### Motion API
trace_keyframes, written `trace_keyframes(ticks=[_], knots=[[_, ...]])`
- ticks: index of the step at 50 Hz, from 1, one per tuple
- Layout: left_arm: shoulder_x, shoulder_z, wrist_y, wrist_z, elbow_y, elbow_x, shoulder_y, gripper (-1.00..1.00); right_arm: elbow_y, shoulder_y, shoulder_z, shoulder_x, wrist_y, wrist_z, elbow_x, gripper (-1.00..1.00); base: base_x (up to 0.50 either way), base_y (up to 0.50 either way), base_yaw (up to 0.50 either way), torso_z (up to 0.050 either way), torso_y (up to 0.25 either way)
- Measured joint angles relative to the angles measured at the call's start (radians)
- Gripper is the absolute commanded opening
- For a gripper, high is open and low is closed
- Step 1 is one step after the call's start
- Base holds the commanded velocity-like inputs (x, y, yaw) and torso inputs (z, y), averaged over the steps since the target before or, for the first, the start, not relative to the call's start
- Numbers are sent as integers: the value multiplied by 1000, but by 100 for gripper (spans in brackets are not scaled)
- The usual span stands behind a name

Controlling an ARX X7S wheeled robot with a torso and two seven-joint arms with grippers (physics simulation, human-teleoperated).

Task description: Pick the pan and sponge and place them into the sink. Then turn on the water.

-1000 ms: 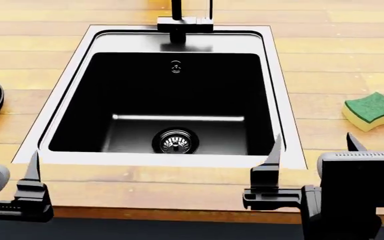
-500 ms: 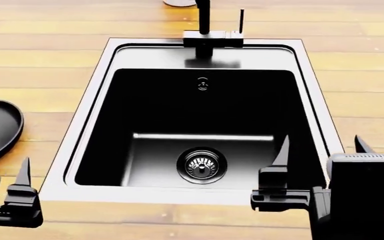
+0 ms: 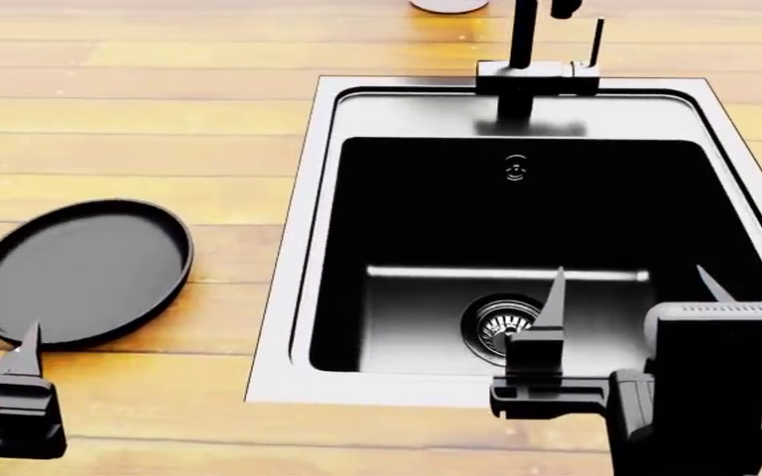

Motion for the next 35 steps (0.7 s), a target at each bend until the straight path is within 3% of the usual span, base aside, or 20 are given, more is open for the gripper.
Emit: trace_keyframes(ticks=[6,13,19,35], knots=[[-22,-60,-135,6,-1,-87,-50,100,-2,2,6,3,7,1,7,100,0,0,0,0,0],[-123,-109,-252,-206,-123,-458,-156,100,5,-6,9,6,2,-1,9,100,0,0,0,0,0],[-182,-73,-270,-280,-254,-620,-238,100,12,-12,7,8,0,-2,10,100,0,0,0,0,0],[-269,105,-285,-279,-510,-726,-417,100,7,-18,14,18,7,-1,21,100,0,0,0,0,0]])
